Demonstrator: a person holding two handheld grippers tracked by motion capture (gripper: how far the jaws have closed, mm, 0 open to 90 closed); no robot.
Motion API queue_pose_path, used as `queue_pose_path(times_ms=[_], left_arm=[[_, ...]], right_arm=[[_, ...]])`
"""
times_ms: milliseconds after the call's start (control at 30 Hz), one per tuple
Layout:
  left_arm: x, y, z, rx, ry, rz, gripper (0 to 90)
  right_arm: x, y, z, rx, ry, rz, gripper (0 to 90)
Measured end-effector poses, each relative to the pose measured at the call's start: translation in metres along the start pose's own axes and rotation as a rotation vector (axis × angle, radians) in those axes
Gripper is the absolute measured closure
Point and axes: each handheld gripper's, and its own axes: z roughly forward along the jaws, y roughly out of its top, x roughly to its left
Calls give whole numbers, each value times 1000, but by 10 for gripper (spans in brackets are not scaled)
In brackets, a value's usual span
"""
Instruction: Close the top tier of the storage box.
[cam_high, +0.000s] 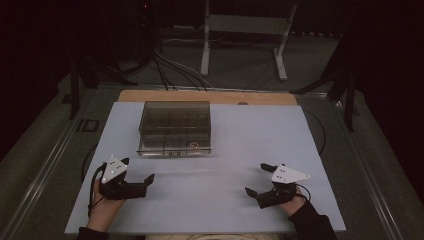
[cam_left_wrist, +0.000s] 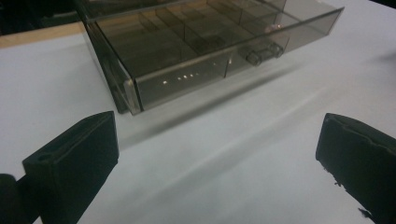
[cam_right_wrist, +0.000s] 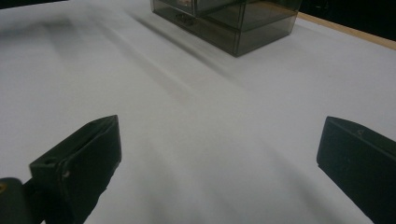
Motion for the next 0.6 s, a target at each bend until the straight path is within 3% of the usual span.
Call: queue_pose_path(times_ms=[600], left_arm=[[-15,16,10,-8,-63,17,0]], right_arm=[[0,0,0,3,-1,1,0]])
